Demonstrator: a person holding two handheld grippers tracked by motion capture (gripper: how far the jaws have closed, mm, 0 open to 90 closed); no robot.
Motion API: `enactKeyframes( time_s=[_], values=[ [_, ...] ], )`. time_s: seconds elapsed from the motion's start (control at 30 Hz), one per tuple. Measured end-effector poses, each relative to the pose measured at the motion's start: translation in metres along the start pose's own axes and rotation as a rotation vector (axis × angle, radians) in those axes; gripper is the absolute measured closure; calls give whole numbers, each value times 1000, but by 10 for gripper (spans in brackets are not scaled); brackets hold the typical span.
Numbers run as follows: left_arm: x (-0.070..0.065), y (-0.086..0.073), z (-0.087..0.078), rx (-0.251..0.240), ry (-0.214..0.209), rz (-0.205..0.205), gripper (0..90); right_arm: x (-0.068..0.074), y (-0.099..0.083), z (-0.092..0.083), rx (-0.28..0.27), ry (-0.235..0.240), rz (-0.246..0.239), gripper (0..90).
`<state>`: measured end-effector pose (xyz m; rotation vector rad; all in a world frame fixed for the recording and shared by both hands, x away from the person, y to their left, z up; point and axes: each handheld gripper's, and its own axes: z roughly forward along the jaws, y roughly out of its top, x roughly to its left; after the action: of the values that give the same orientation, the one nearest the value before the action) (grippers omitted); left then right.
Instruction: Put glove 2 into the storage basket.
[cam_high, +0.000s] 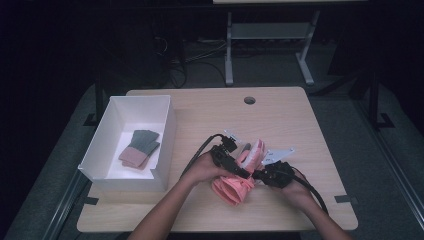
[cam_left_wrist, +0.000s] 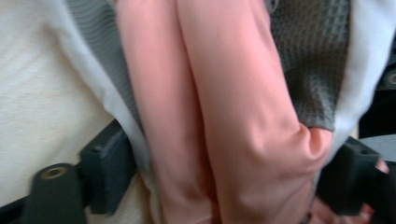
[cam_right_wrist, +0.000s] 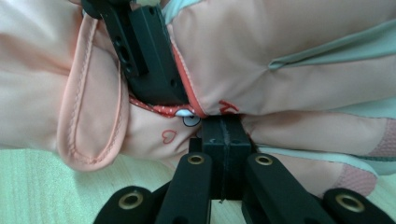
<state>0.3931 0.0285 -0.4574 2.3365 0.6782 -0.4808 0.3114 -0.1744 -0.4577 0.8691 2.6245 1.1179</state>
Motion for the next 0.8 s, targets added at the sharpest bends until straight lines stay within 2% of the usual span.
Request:
enactKeyframes(
  time_s=[0.17,0.3,0.4,0.57,0.6,0.73,0.8],
  values=[
    [6,-1,-3,9,-63,-24,329,0,0,0,-2,0,3,900],
    [7,-1,-6,1,-73,-26,497,0,0,0,-6,2,9,900],
    [7,-2,-9,-3,-80,-26,575,-2,-1,-4,-10,19,22,900],
    [5,-2,-13,-23,-90,-42,602,-3,-2,-16,-37,25,22,900],
    [5,-2,-15,-25,-89,-45,603,-3,-2,-20,-44,29,35,893],
    [-1,1,-22,-43,-82,-51,605,-8,-8,-40,-100,30,74,832],
    [-4,3,-26,-58,-75,-47,608,-10,-13,-47,-112,11,90,774]
  ],
)
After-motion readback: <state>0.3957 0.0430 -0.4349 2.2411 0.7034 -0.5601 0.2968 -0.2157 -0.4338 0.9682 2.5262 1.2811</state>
